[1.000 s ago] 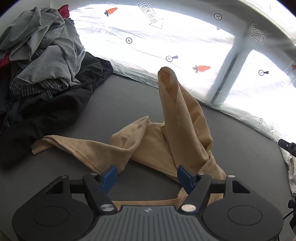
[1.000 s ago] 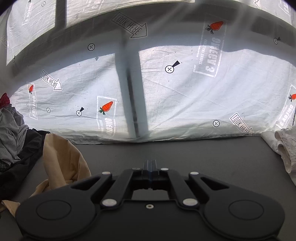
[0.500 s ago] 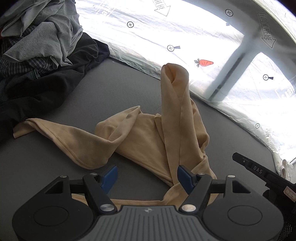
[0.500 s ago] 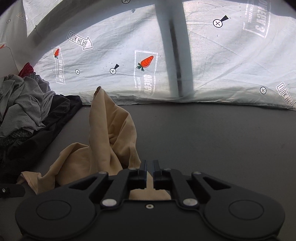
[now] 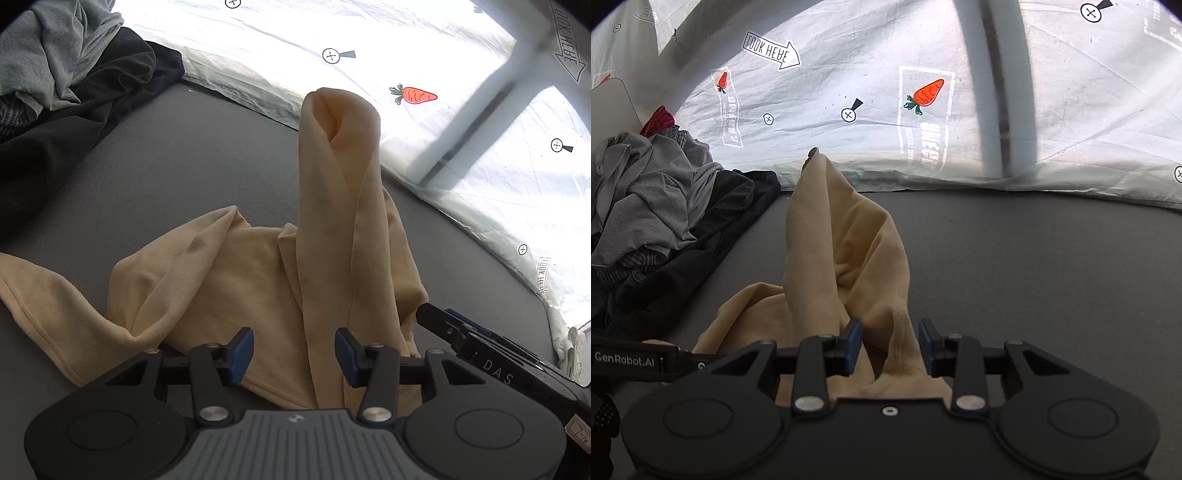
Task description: Fold clothes
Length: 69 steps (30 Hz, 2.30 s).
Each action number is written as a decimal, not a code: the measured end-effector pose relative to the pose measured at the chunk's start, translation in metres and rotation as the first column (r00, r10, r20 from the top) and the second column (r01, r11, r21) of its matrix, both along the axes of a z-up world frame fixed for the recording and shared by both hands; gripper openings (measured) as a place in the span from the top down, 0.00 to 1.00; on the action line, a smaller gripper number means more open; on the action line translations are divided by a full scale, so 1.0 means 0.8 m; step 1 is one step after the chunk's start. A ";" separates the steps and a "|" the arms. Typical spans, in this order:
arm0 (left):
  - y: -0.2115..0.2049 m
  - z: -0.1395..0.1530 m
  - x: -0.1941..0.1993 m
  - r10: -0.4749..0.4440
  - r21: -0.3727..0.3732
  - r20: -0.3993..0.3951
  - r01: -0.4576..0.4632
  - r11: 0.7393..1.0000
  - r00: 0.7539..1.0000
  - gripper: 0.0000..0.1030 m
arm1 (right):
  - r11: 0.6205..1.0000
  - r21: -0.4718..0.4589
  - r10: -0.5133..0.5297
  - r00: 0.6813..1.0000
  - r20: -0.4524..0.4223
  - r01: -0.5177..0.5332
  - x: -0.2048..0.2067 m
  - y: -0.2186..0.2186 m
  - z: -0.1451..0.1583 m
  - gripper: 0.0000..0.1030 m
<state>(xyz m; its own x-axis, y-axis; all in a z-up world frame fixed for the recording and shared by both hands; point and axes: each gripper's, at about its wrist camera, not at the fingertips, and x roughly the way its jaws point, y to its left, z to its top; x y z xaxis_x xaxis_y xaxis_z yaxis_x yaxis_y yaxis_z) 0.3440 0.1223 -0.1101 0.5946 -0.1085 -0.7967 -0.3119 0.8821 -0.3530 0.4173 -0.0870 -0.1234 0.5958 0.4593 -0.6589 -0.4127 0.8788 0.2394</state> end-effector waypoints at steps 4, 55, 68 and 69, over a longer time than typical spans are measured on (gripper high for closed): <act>-0.007 0.001 0.015 -0.059 -0.023 0.041 0.060 0.998 0.997 0.48 | 0.999 -0.041 -0.002 0.999 -0.047 0.000 0.012 0.008 -0.022 0.62; 0.112 -0.036 -0.120 0.341 -0.062 -0.044 -0.343 0.937 0.939 0.91 | 0.992 -0.062 -0.116 0.991 -0.072 0.111 -0.031 -0.018 -0.009 0.55; 0.106 -0.044 -0.086 0.276 -0.004 0.009 -0.276 0.961 0.961 0.63 | 0.990 -0.042 -0.138 0.985 -0.100 0.135 -0.044 -0.027 -0.006 0.56; 0.102 -0.039 -0.084 0.260 0.004 0.030 -0.261 0.965 0.965 0.85 | 0.990 -0.043 -0.141 0.985 -0.098 0.137 -0.044 -0.029 -0.005 0.56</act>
<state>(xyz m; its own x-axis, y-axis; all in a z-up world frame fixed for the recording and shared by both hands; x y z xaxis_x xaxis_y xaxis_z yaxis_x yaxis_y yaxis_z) 0.2769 0.2037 -0.1410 0.6245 0.0597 -0.7787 -0.5210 0.7747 -0.3584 0.3820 -0.1103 -0.1272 0.5823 0.3517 -0.7329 -0.2616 0.9347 0.2407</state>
